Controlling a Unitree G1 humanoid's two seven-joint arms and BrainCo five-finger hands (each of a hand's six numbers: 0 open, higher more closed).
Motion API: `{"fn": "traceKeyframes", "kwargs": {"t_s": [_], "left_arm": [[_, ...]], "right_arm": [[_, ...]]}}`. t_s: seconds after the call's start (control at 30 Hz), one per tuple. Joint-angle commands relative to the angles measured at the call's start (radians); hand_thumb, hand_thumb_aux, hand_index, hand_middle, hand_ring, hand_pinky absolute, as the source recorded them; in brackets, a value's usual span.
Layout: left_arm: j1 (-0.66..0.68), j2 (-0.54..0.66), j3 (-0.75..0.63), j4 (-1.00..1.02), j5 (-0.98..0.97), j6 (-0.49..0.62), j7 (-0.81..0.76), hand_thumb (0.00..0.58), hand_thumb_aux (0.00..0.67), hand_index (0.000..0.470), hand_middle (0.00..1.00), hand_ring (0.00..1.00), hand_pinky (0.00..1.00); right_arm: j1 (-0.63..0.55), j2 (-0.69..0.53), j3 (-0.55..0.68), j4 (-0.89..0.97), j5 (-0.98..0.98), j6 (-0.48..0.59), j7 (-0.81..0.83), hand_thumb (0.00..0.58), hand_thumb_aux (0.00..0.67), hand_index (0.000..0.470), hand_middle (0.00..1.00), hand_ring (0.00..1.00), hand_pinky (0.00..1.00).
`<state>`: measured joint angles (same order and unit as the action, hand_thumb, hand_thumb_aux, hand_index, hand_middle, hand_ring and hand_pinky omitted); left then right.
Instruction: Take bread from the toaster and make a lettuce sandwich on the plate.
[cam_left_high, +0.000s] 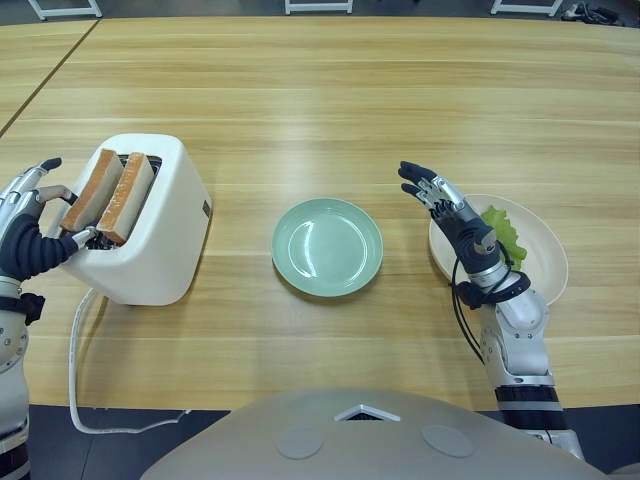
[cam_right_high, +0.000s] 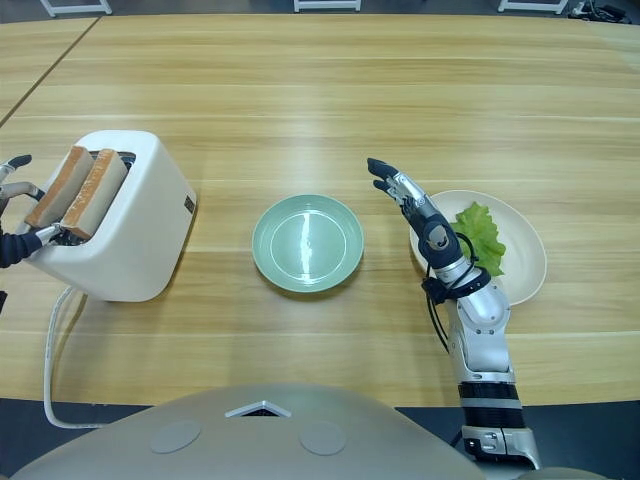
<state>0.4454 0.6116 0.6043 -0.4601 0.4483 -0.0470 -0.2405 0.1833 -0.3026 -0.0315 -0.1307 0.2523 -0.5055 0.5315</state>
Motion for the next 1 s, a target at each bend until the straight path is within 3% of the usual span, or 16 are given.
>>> {"fn": "traceKeyframes", "kwargs": {"t_s": [0.03,0.43,0.7,1.0], "left_arm": [[-0.015,-0.007,0.013,-0.012,-0.022,-0.008,0.007,0.580,0.670,0.470,0.00,0.00,0.00],[-0.037,-0.021,0.035,-0.014,-0.063,-0.038,0.037,0.580,0.670,0.470,0.00,0.00,0.00],[-0.093,-0.034,0.129,-0.064,-0.187,-0.091,0.073,0.580,0.670,0.470,0.00,0.00,0.00],[-0.154,-0.037,0.121,-0.113,-0.236,-0.087,0.067,0.580,0.670,0.470,0.00,0.00,0.00]], "right_arm": [[0.004,-0.007,-0.002,-0.008,-0.003,0.009,0.000,0.000,0.000,0.000,0.00,0.00,0.00],[0.003,-0.010,-0.004,-0.010,-0.003,0.011,0.000,0.000,0.000,0.000,0.00,0.00,0.00],[0.000,-0.011,-0.004,-0.010,-0.004,0.012,0.000,0.000,0.000,0.000,0.00,0.00,0.00],[-0.007,-0.010,-0.002,-0.006,-0.005,0.013,0.002,0.000,0.000,0.000,0.00,0.00,0.00]]}}
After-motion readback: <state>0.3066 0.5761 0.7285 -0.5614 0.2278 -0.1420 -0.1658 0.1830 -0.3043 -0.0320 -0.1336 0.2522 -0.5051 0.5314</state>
